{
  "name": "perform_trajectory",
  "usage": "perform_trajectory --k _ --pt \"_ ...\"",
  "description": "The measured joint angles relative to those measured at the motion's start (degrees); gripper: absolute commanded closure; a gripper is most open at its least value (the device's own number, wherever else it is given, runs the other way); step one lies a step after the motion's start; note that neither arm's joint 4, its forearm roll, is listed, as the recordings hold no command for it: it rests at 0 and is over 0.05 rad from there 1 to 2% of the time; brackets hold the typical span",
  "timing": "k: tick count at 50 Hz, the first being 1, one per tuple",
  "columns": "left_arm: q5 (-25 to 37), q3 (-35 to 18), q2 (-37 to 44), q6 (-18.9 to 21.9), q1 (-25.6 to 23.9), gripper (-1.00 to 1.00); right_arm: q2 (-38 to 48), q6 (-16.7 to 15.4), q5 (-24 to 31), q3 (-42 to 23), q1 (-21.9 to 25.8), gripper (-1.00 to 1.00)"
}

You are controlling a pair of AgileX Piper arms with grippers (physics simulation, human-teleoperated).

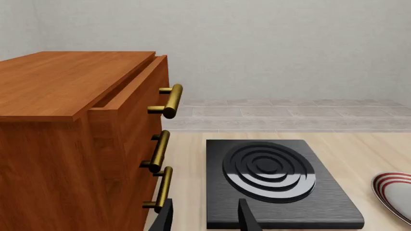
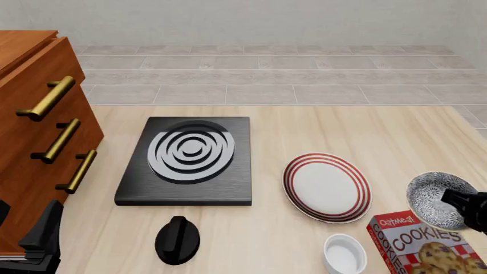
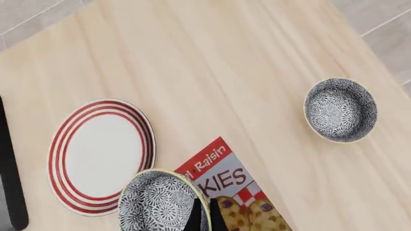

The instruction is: Pick the akita bowl on the cookies box and place it on the plate.

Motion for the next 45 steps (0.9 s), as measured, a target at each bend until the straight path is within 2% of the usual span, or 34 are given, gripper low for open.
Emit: perform_trajectory --k 24,45 --pt "0.00 0.00 0.00 0.00 0.00 -1.00 11.94 11.51 -10.39 -3.63 10.34 1.00" --pt "0.00 0.00 0.00 0.00 0.00 -1.00 25.14 16.93 -19.07 -7.23 17.62 1.00"
